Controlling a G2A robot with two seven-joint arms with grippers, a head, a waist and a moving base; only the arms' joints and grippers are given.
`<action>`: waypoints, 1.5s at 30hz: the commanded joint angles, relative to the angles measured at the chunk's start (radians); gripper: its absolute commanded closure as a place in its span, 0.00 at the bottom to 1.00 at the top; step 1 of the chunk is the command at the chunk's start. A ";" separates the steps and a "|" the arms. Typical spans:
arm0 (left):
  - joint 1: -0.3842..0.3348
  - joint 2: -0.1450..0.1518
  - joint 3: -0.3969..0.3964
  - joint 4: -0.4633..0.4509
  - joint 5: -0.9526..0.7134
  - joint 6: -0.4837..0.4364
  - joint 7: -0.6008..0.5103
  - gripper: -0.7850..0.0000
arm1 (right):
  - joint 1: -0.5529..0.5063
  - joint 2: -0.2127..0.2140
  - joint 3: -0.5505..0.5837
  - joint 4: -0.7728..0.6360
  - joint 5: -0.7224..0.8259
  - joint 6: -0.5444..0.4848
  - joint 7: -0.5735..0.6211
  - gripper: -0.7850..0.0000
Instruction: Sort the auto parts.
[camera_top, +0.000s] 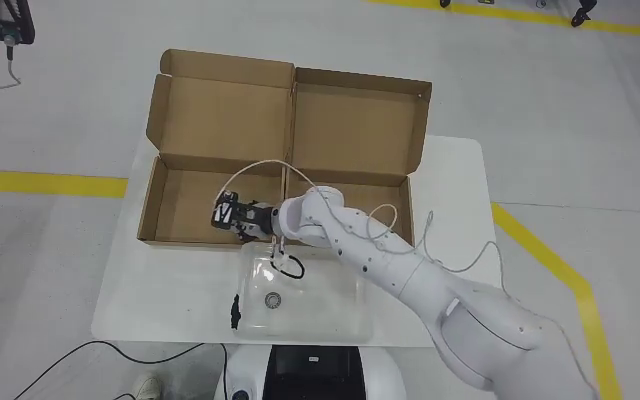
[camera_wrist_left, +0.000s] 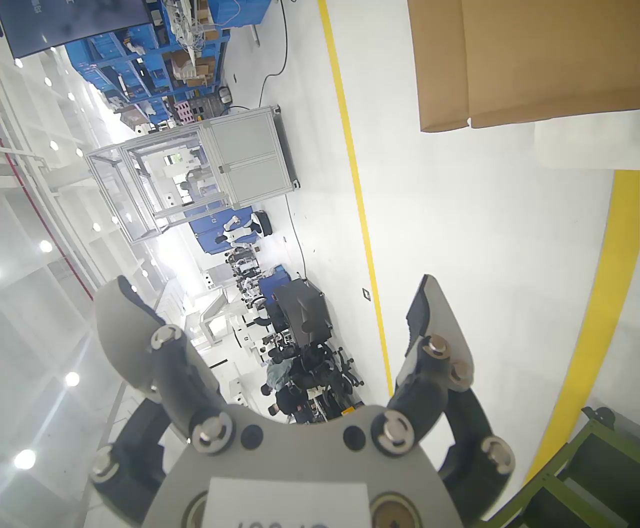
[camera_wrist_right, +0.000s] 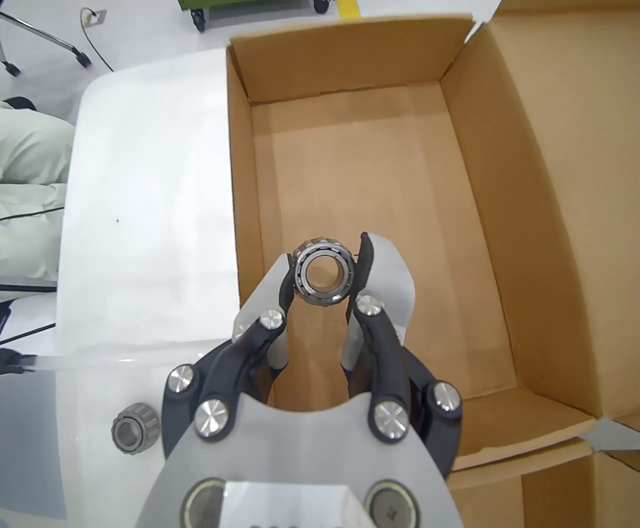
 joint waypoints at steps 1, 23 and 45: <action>0.000 0.000 0.000 0.000 0.000 0.000 0.000 0.00 | 0.012 -0.022 -0.010 0.028 -0.001 0.003 0.023 1.00; 0.000 0.000 0.000 0.000 0.000 0.000 0.000 0.00 | 0.052 -0.123 0.008 0.176 -0.054 0.046 0.029 0.60; 0.000 0.000 0.000 0.000 0.000 0.000 0.000 0.00 | -0.131 0.046 0.207 -0.392 -0.247 -0.103 0.109 0.62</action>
